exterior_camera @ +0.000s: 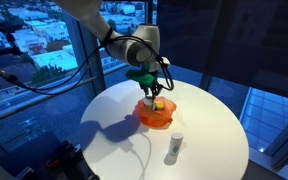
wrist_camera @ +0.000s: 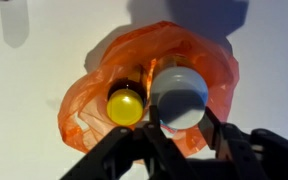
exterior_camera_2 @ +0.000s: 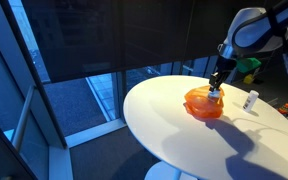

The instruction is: Put the shorter white pill bottle in the plastic bag

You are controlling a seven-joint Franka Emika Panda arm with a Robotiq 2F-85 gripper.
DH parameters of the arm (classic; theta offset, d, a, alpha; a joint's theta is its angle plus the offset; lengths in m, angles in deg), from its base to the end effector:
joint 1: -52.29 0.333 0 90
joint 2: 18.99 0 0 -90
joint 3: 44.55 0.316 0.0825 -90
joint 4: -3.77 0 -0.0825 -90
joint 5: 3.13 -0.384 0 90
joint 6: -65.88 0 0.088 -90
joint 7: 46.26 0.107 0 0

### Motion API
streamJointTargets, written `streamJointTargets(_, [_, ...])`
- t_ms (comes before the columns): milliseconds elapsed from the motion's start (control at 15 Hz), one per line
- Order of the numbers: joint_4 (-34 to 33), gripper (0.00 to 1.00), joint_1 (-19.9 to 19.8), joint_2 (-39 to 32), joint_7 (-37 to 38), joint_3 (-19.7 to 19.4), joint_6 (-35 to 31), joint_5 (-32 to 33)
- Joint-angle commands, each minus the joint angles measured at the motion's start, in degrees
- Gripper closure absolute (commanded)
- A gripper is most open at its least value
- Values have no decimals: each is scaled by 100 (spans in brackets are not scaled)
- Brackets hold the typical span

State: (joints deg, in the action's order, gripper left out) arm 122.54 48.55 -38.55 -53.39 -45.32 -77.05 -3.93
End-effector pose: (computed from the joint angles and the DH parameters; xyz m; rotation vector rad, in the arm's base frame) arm 0.5949 -0.0468 0.2716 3.1348 0.0562 0.1261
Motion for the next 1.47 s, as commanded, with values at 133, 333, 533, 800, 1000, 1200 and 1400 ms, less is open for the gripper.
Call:
streamJointTargets(133, [156,81,-99,-41,-92,-71,-86,36])
streamJointTargets(333, [195,81,-113,-145,-50,-117,-123,65])
streamJointTargets(533, [189,81,-87,-283,11,-183,-210,148])
streamJointTargets(800, [187,36,-76,-361,50,-230,-299,212])
streamJointTargets(1000, [278,16,-44,-168,110,-278,-123,266])
streamJointTargets(1200, [360,0,-47,72,84,-301,193,342])
streamJointTargets(1400, [429,0,-32,414,141,-370,742,496])
